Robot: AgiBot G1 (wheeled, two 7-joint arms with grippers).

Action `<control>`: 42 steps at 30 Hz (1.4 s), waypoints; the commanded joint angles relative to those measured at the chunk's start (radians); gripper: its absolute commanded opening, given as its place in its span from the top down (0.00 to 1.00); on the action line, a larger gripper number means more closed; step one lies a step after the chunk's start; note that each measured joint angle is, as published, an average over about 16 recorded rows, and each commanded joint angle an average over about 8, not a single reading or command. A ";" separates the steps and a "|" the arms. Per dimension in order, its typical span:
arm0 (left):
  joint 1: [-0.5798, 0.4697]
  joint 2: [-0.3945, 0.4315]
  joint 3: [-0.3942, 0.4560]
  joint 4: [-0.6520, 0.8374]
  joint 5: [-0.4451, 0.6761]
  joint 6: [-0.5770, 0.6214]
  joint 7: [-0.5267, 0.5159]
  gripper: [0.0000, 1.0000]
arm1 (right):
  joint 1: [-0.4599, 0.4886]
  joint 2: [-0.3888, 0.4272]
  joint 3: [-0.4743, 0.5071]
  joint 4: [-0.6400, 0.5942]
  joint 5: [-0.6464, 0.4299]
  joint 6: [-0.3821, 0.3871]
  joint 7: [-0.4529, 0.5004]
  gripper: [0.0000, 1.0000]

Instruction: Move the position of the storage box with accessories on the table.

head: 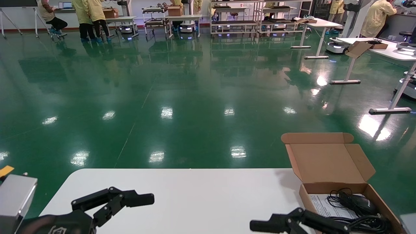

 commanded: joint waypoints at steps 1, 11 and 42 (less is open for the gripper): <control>0.000 0.000 0.000 0.000 0.000 0.000 0.000 0.00 | -0.006 0.001 0.004 0.009 0.005 -0.004 -0.002 0.00; 0.000 0.000 0.000 0.000 0.000 0.000 0.000 0.00 | 0.006 -0.001 -0.004 -0.012 -0.005 0.004 0.003 0.00; 0.000 0.000 0.000 0.000 0.000 0.000 0.000 0.00 | 0.015 -0.003 -0.010 -0.027 -0.013 0.011 0.006 0.00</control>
